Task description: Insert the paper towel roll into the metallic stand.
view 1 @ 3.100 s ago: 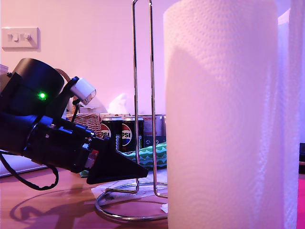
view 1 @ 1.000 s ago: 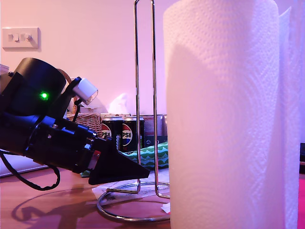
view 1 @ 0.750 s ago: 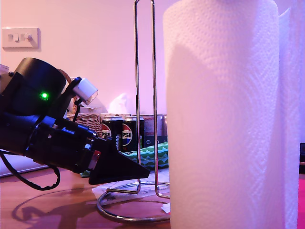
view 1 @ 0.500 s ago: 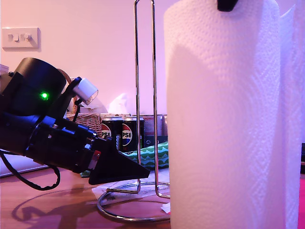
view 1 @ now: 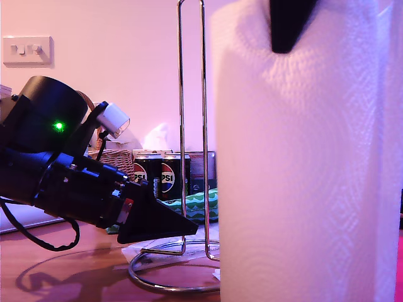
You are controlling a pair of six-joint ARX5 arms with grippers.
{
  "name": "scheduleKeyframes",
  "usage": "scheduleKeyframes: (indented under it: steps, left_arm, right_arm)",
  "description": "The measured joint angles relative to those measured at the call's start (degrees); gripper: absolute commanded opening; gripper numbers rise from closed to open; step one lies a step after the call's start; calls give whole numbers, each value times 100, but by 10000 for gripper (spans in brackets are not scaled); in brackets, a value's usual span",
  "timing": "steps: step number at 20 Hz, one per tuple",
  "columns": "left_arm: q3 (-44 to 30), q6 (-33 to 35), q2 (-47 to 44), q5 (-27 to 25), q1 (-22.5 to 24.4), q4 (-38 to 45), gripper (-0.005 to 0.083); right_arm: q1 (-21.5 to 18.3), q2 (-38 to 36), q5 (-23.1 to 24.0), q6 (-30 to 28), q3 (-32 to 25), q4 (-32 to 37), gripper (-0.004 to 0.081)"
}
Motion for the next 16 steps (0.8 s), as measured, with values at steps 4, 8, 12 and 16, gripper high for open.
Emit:
scheduleKeyframes:
  steps: [4, 8, 12, 16]
  left_arm:
    - [2, 0, 0, -66, -4, 2, -24]
    - [7, 0, -2, -98, -15, -20, -24]
    - [46, 92, -22, -232, -26, -116, -24]
    - [68, 116, -55, -415, -44, -184, -24]
  right_arm:
    - [0, -68, 328, 46, 0, -70, -13]
    - [0, -444, 686, 267, 120, -125, -12]
    - [0, -802, 883, 557, 859, -142, -13]
    - [0, -946, 960, 706, 1718, -197, -12]
